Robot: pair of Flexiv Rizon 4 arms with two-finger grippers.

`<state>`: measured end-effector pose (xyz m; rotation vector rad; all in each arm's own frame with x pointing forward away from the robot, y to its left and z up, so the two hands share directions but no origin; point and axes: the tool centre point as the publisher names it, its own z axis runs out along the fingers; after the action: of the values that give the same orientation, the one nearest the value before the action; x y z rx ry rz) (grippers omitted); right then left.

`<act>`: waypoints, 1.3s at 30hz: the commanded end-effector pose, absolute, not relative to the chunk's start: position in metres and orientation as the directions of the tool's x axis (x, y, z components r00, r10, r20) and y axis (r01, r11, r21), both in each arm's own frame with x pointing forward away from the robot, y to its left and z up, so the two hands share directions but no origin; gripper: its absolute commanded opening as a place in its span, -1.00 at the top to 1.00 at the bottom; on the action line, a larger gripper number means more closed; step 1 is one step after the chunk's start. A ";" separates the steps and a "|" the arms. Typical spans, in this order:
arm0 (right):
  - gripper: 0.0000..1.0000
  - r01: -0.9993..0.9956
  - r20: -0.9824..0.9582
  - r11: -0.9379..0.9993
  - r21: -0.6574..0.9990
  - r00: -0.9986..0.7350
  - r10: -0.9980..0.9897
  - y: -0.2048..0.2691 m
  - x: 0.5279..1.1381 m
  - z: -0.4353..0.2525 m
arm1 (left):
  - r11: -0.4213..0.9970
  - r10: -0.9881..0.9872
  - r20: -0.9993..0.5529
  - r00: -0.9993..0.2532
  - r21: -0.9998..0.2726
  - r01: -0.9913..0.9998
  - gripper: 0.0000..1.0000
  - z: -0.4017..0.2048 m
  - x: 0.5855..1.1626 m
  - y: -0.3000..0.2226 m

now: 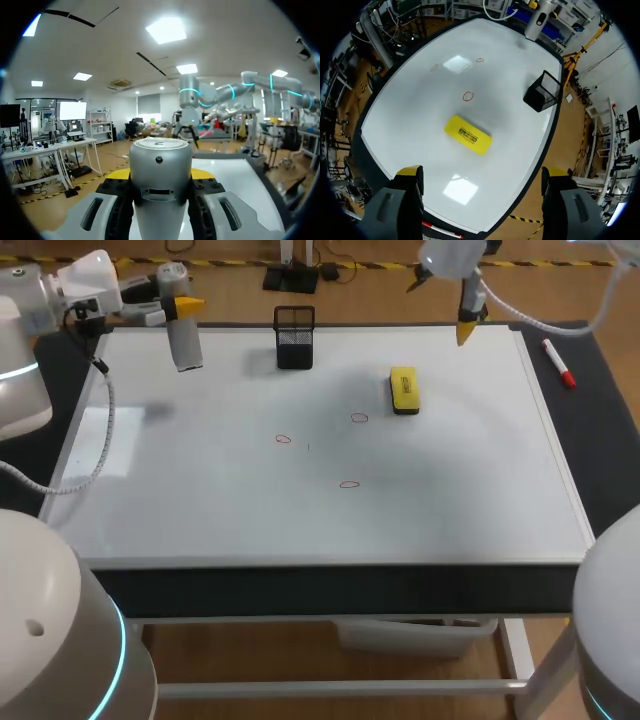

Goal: Pick up the inspection probe, press it on each red-marked spot on the whiteboard one by one, put down the probe, pick up the eraser, and wipe off all the red marks.

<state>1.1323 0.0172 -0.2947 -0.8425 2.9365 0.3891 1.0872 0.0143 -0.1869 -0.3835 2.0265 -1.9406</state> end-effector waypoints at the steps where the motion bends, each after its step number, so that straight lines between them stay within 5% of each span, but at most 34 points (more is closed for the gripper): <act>1: -1.00 -0.530 0.082 0.819 0.219 -0.827 -0.557 0.018 1.135 -0.292 | 0.047 -0.401 -0.039 -0.915 -0.999 0.022 1.00 -0.186 1.087 0.014; 8: -1.00 -0.584 0.071 0.778 0.231 -0.788 -0.612 0.022 1.137 -0.296 | 0.047 -0.401 -0.039 -0.915 -0.999 0.022 1.00 -0.186 1.087 0.014; 22: -1.00 -0.892 0.109 0.426 0.150 -0.413 -0.904 0.047 1.121 -0.321 | 0.047 -0.401 -0.039 -0.915 -0.999 0.022 1.00 -0.186 1.087 0.014; 39: -1.00 -0.989 -0.025 0.126 0.075 -0.128 -0.991 0.048 1.097 -0.357 | 0.047 -0.401 -0.039 -0.915 -0.999 0.022 1.00 -0.186 1.087 0.014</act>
<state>1.1057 0.0542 -0.3515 -2.1169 2.4242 0.1260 1.0870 0.0141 -0.1867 -0.3837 2.0269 -1.9402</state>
